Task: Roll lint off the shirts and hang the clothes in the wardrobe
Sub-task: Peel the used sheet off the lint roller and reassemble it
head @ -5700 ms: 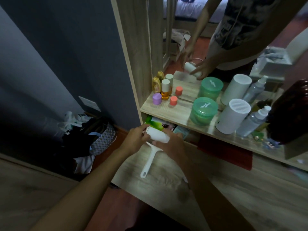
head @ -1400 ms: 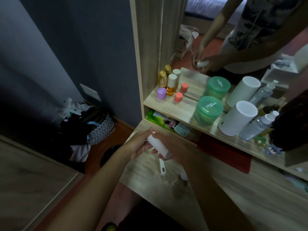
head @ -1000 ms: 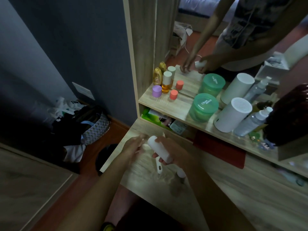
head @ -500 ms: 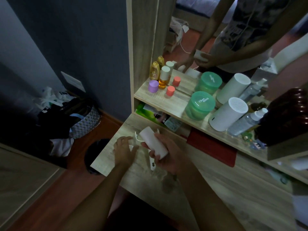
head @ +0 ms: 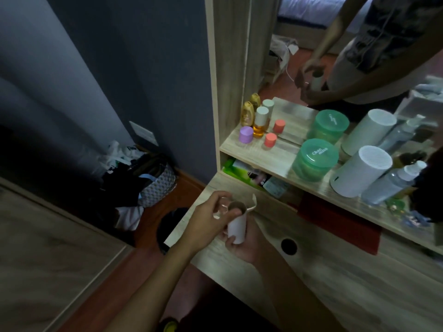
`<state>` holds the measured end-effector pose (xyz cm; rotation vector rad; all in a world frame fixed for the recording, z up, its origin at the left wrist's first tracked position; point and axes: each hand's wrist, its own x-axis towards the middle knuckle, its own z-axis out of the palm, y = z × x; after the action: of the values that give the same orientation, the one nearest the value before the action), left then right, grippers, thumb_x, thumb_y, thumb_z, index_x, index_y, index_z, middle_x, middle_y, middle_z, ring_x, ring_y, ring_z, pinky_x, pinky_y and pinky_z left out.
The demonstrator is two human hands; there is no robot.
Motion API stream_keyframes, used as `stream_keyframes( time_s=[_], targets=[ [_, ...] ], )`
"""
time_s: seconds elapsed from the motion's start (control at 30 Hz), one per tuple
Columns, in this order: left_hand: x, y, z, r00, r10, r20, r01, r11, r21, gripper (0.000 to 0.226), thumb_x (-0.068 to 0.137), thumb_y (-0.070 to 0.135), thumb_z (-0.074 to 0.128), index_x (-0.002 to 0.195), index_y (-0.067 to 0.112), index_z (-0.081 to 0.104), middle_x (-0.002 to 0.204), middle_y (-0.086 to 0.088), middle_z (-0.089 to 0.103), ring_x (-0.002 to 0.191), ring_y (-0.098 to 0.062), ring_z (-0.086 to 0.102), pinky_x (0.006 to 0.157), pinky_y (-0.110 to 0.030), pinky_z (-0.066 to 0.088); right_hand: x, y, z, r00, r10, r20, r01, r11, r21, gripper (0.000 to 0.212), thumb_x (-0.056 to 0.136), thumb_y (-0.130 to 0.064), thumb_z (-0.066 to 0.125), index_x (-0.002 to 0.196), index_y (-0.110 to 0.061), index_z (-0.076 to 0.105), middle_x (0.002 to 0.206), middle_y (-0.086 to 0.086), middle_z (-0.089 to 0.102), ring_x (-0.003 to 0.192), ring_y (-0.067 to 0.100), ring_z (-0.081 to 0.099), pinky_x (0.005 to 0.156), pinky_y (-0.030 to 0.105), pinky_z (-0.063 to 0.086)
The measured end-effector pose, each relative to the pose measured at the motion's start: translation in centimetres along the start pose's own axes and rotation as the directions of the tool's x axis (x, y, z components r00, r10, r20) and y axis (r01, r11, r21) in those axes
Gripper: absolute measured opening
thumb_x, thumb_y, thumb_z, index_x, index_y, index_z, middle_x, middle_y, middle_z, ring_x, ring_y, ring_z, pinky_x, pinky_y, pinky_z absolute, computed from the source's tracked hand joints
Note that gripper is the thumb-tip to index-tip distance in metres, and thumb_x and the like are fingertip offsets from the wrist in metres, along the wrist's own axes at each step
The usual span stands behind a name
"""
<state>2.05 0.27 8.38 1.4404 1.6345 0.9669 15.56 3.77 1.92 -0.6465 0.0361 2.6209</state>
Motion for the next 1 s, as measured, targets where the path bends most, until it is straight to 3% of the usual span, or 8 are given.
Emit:
stream_keyframes(
  time_s=[0.27, 0.37, 0.43, 0.53, 0.67, 0.8, 0.87, 1.0],
  targets=[
    [-0.7, 1.6, 1.0, 0.987, 0.105, 0.124, -0.133, 0.960, 0.247, 0.058, 0.081, 0.067, 0.043, 0.131, 0.037, 0.042, 0.116, 0.009, 0.061, 0.104, -0.003, 0.054, 0.088, -0.031, 0.048, 0.4, 0.1, -1.0, 0.996, -0.090, 0.003, 0.089, 0.995, 0.048, 0.048, 0.065, -0.028, 0.086, 0.104, -0.009, 0.068, 0.095, 0.007, 0.064, 0.079, 0.021, 0.069, 0.052, 0.027, 0.056],
    [-0.8, 1.8, 1.5, 0.979, 0.120, 0.163, -0.167, 0.934, 0.316, 0.064, 0.081, 0.054, 0.060, 0.137, 0.034, 0.036, 0.126, 0.012, 0.053, 0.111, -0.006, 0.047, 0.089, -0.026, 0.045, 0.7, 0.0, -1.3, 0.962, -0.233, -0.144, 0.227, 0.972, -0.060, 0.034, 0.090, -0.032, 0.059, 0.116, -0.010, 0.060, 0.115, 0.013, 0.057, 0.108, 0.024, 0.058, 0.089, 0.034, 0.047],
    [-0.8, 1.4, 1.8, 0.980, 0.119, 0.160, -0.172, 0.910, 0.376, 0.066, 0.079, 0.047, 0.067, 0.135, 0.035, 0.036, 0.122, 0.010, 0.053, 0.108, -0.010, 0.049, 0.085, -0.025, 0.046, 0.5, 0.0, -1.0, 0.945, -0.263, -0.193, 0.244, 0.963, -0.117, 0.045, 0.084, -0.033, 0.065, 0.122, -0.010, 0.057, 0.122, 0.012, 0.054, 0.120, 0.025, 0.049, 0.103, 0.038, 0.037],
    [-0.8, 1.9, 1.4, 0.981, 0.193, 0.031, -0.190, 0.906, 0.378, 0.060, 0.078, 0.051, 0.066, 0.130, 0.036, 0.040, 0.115, 0.013, 0.055, 0.099, -0.006, 0.051, 0.077, -0.021, 0.045, 0.2, -0.5, -1.4, 0.937, -0.234, -0.259, 0.190, 0.964, -0.185, 0.042, 0.078, -0.029, 0.071, 0.114, -0.008, 0.061, 0.096, 0.009, 0.071, 0.094, 0.020, 0.068, 0.079, 0.032, 0.055],
    [-0.6, 3.8, 0.9, 0.949, 0.312, -0.041, -0.277, 0.890, 0.363, 0.056, 0.077, 0.048, 0.069, 0.125, 0.029, 0.047, 0.110, 0.023, 0.050, 0.095, 0.001, 0.048, 0.074, -0.011, 0.039, -0.8, -0.6, -0.5, 0.999, -0.037, -0.015, 0.037, 0.999, -0.009, 0.036, 0.068, -0.014, 0.084, 0.096, 0.002, 0.071, 0.083, 0.013, 0.072, 0.077, 0.024, 0.070, 0.060, 0.026, 0.054],
    [0.2, 2.6, 1.0, 0.978, 0.131, -0.165, -0.108, 0.985, 0.138, 0.048, 0.077, 0.040, 0.074, 0.117, 0.034, 0.047, 0.106, 0.021, 0.057, 0.095, 0.005, 0.055, 0.074, -0.010, 0.045, 0.1, -0.8, -0.6, 0.948, -0.107, -0.300, 0.099, 0.994, -0.042, 0.016, 0.090, -0.023, 0.054, 0.097, -0.010, 0.061, 0.076, 0.003, 0.066, 0.072, 0.015, 0.059, 0.045, 0.017, 0.048],
    [0.7, 1.2, 1.0, 0.960, -0.071, -0.272, 0.053, 0.996, -0.074, 0.044, 0.079, 0.031, 0.075, 0.115, 0.025, 0.049, 0.105, 0.014, 0.060, 0.089, 0.008, 0.059, 0.069, -0.009, 0.047, 0.7, -0.9, -1.1, 0.902, -0.134, -0.410, 0.101, 0.990, -0.099, 0.016, 0.087, -0.001, 0.044, 0.088, -0.008, 0.058, 0.072, 0.004, 0.059, 0.069, 0.016, 0.055, 0.052, 0.024, 0.053],
    [1.2, -2.6, 0.4, 0.814, -0.541, -0.211, 0.368, 0.762, -0.533, 0.045, 0.083, 0.023, 0.071, 0.121, 0.011, 0.050, 0.116, -0.011, 0.062, 0.088, -0.013, 0.062, 0.062, -0.022, 0.048, 1.0, -0.4, -2.1, 0.859, -0.200, -0.472, 0.077, 0.960, -0.268, 0.025, 0.080, 0.017, 0.032, 0.077, -0.001, 0.049, 0.077, 0.015, 0.046, 0.073, 0.025, 0.053, 0.066, 0.042, 0.060]
  ],
)
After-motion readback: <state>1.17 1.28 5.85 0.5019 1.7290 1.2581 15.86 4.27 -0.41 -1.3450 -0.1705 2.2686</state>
